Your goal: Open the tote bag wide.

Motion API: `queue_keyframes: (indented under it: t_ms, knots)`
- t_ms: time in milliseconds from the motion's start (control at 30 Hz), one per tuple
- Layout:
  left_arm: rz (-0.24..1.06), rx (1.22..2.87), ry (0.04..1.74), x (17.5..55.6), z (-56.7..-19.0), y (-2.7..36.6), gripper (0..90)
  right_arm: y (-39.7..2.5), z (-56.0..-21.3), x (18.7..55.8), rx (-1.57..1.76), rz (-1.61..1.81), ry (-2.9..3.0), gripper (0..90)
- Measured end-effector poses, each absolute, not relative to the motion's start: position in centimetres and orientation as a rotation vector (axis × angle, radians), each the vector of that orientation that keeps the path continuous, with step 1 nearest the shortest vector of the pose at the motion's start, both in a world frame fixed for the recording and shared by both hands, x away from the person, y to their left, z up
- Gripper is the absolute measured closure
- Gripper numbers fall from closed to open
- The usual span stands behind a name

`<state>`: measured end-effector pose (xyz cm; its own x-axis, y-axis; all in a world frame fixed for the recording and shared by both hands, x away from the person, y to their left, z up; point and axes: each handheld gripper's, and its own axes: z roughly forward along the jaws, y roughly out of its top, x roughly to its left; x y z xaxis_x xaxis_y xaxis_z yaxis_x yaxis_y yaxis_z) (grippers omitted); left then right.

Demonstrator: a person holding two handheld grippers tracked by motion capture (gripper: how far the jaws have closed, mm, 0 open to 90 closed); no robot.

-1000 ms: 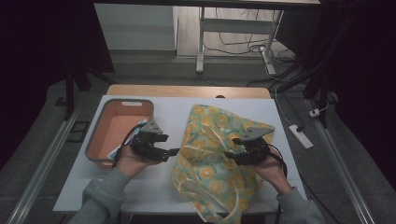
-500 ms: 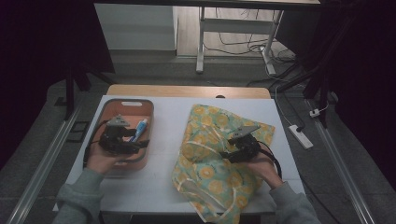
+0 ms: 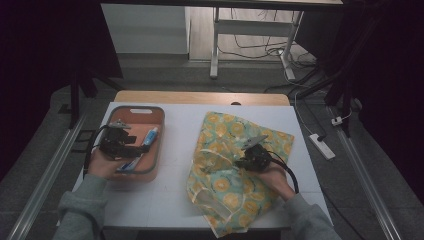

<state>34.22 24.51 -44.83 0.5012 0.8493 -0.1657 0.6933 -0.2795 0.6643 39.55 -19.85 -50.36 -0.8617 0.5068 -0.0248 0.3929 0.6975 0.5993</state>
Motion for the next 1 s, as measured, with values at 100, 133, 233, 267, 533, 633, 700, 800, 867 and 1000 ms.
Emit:
queue_keyframes:
  t_ms: [100,133,233,267,533,633,700,800,867,1000]
  knots:
    - [0.282,2.049,1.262,34.4,-44.9,24.5,30.5,-20.1,-49.4,39.1,0.718,0.938,2.68,88.1]
    - [0.282,2.048,1.264,34.4,-44.9,24.6,30.5,-20.3,-49.0,39.0,0.711,0.955,2.668,88.2]
    - [0.283,2.037,1.263,34.4,-44.8,24.8,30.5,-20.9,-47.6,38.8,0.706,1.011,2.635,88.4]
    - [0.283,2.035,1.264,34.3,-44.7,24.9,30.6,-21.1,-47.2,38.8,0.708,1.034,2.625,88.4]
    - [0.277,2.037,1.271,34.8,-44.8,25.0,30.6,-22.8,-44.7,38.9,0.752,1.171,2.537,88.4]
    - [0.281,2.037,1.267,35.0,-44.7,24.8,30.6,-22.7,-44.5,39.1,0.765,1.186,2.521,88.4]
    - [0.284,2.04,1.267,35.2,-44.6,24.8,30.6,-22.6,-44.5,39.2,0.769,1.186,2.517,88.4]
    - [0.293,2.045,1.272,35.4,-44.5,24.7,30.5,-22.5,-44.6,39.3,0.784,1.196,2.514,88.3]
    - [0.292,2.052,1.27,35.6,-44.4,24.6,30.5,-22.7,-44.6,39.4,0.788,1.197,2.511,88.3]
    - [0.302,2.071,1.283,35.9,-44.6,24.3,30.1,-22.9,-44.5,39.3,0.797,1.206,2.5,88.3]
